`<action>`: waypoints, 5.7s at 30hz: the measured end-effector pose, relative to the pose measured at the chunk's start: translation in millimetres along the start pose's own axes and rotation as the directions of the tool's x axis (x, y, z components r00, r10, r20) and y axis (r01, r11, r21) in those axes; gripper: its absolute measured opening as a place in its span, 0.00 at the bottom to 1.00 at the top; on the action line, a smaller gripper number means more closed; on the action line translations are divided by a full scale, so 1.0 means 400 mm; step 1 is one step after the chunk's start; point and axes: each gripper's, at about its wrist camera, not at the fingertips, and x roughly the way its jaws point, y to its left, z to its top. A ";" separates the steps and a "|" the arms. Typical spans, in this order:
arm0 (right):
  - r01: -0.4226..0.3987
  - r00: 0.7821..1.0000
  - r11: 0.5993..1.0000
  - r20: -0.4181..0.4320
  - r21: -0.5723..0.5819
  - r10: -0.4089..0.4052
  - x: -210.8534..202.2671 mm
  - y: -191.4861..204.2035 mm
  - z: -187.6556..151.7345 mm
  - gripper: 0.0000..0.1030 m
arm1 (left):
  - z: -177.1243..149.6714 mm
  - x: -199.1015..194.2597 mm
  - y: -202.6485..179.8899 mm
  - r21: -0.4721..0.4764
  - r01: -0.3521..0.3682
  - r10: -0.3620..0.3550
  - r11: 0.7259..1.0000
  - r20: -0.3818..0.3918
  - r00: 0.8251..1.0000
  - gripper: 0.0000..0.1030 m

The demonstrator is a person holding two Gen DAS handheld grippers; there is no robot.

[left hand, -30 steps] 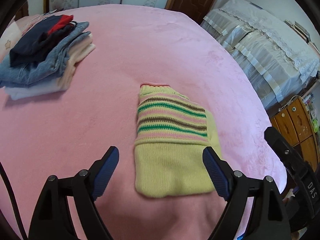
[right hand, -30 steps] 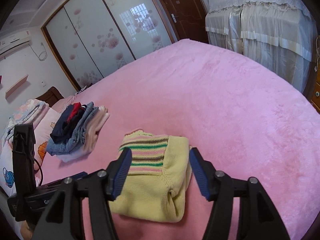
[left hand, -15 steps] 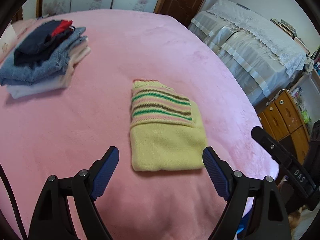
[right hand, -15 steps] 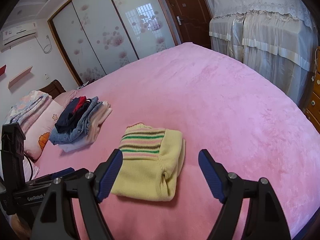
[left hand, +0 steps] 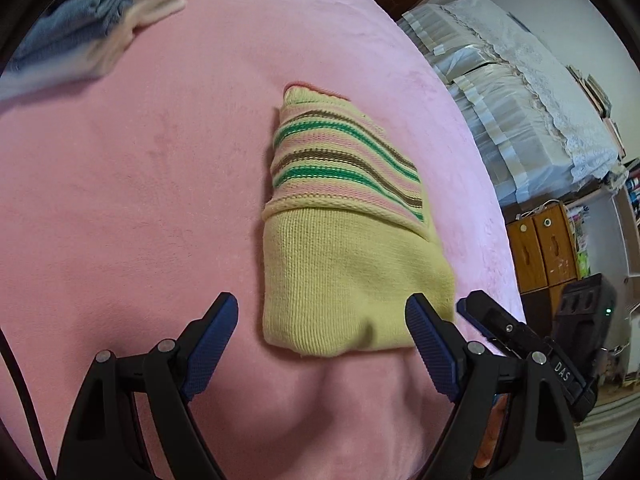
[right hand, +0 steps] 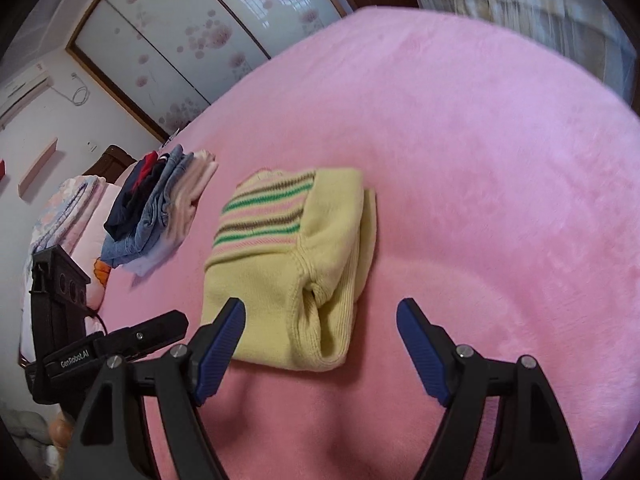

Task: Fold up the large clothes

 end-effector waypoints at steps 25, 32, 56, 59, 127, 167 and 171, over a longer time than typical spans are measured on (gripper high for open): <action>-0.321 0.938 0.929 -0.077 0.182 0.339 0.193 -0.081 0.044 0.38 | 0.045 0.145 0.035 -0.021 0.113 -0.113 0.993 -0.020 0.993 0.61; -0.302 0.950 0.947 -0.052 0.110 0.309 0.109 -0.007 0.020 0.36 | 0.019 0.034 -0.011 0.037 0.093 -0.094 0.995 0.032 0.995 0.58; -0.458 0.889 0.864 -0.090 -0.210 0.449 0.008 0.614 0.111 0.36 | 0.163 -0.658 0.135 0.116 -0.037 -0.003 0.993 0.331 0.944 0.58; -0.473 0.880 0.842 -0.083 -0.260 0.469 0.062 0.738 0.197 0.36 | 0.291 -0.719 0.177 0.153 -0.068 0.006 0.986 0.371 0.929 0.60; -0.103 0.981 0.872 0.095 -0.479 0.168 -0.286 0.926 0.166 0.56 | 0.099 -0.976 -0.130 0.144 -0.543 0.419 0.827 0.486 0.767 0.95; 0.220 0.959 0.868 0.263 -0.445 -0.108 -0.413 0.591 -0.373 0.72 | -0.456 -0.785 -0.166 -0.066 -0.573 0.541 0.817 0.437 0.719 0.95; 0.226 0.959 0.866 0.260 -0.447 -0.116 -0.409 0.590 -0.378 0.72 | -0.458 -0.777 -0.172 -0.058 -0.582 0.546 0.811 0.432 0.717 0.95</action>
